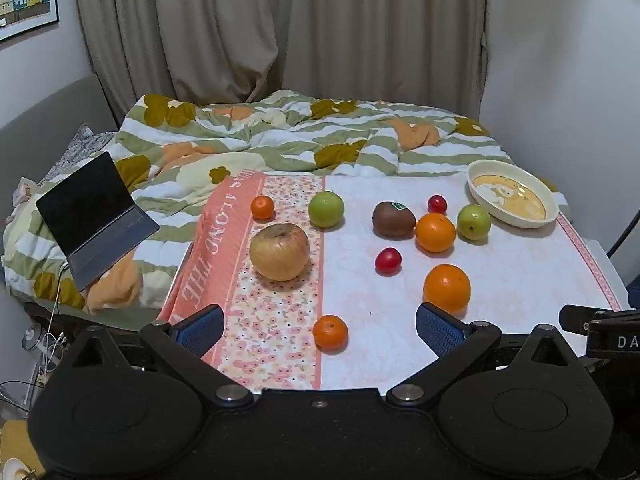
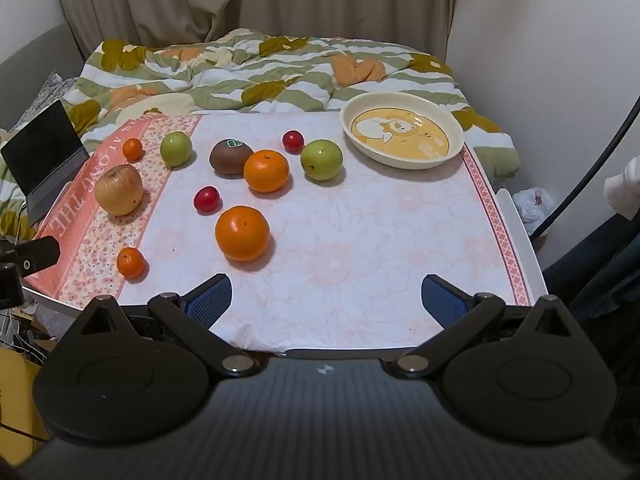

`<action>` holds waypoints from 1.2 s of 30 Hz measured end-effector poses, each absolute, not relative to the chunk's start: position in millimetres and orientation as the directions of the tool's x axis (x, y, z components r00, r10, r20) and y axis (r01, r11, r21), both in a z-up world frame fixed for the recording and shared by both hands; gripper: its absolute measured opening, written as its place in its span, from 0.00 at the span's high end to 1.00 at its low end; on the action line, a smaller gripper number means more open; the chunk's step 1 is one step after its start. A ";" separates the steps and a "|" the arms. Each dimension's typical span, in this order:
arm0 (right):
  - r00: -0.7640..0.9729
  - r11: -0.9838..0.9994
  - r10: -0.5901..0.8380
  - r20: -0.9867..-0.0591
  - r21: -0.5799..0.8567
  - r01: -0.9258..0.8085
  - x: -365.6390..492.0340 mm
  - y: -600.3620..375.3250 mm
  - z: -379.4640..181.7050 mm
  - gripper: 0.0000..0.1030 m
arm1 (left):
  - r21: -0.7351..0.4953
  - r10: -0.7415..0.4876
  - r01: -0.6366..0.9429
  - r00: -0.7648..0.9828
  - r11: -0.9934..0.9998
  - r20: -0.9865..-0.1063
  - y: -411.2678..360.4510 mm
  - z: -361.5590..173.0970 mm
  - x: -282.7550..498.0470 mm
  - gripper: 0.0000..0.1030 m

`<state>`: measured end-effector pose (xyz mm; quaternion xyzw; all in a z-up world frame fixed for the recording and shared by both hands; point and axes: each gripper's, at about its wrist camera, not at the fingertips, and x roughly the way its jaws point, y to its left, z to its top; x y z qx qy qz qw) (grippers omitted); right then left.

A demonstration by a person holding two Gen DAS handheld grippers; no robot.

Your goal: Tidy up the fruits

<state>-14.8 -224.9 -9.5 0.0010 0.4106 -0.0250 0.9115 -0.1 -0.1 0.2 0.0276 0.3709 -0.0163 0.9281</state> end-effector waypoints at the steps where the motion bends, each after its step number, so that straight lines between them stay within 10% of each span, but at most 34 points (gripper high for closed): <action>1: 0.662 0.999 -0.045 -0.749 -0.019 0.046 -14.8 -224.9 -9.5 0.00 | 0.046 -0.006 0.052 0.723 0.998 -0.690 -0.8 0.0 -0.1 0.00; 36: 0.660 0.999 -0.036 -0.750 -0.009 0.044 -8.6 -216.4 -15.5 0.00 | 0.049 -0.008 0.057 0.731 0.997 -0.682 2.3 -2.1 1.6 0.00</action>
